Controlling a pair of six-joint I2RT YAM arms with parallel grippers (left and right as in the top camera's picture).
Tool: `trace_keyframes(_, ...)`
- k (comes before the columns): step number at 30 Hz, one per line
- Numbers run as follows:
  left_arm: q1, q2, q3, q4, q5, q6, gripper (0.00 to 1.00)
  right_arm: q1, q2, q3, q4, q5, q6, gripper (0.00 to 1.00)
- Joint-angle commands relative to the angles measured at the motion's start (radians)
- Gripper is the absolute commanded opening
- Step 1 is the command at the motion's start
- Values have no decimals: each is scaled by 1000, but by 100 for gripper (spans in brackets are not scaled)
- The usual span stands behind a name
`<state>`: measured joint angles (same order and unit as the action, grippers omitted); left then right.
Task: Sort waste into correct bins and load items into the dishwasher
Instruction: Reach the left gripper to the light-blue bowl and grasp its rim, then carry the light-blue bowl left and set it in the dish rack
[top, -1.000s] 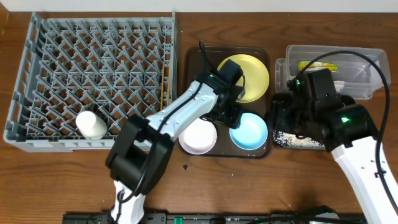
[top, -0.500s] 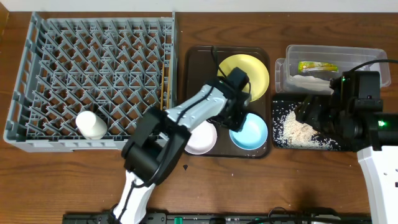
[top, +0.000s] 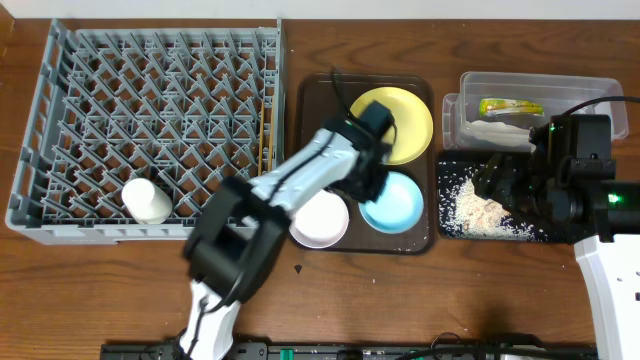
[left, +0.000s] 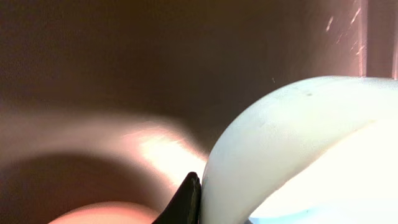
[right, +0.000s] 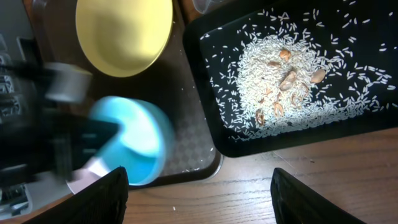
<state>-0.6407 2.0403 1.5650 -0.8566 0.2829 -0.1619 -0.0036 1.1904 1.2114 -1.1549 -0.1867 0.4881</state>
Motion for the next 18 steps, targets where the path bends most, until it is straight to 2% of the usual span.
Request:
trace_keyframes(1,55,-204,59,-39,-298,-16,7,-6,-8,4,1,-5,-15,72)
trace_keyframes(2,68,-240,59,-51,-376,-16,7,-6,-8,4,2,-5,-15,72)
trace_keyframes(3,89,-298,58,-73,-543,-16,7,-6,-8,4,8,-5,-15,72)
trace_keyframes(6,127,-360,58,-113,-856,-16,8,-6,-8,4,27,-5,-15,72)
trace_keyframes(10,176,-365,53,-164,-1186,-16,7,-6,-8,4,45,-5,-15,72)
trace_keyframes(14,241,-340,1,-159,-1458,-16,7,-6,-8,4,57,-5,-15,72)
trace_keyframes(18,299,-291,-11,-132,-1481,-20,7,-6,-8,4,63,-5,-15,72)
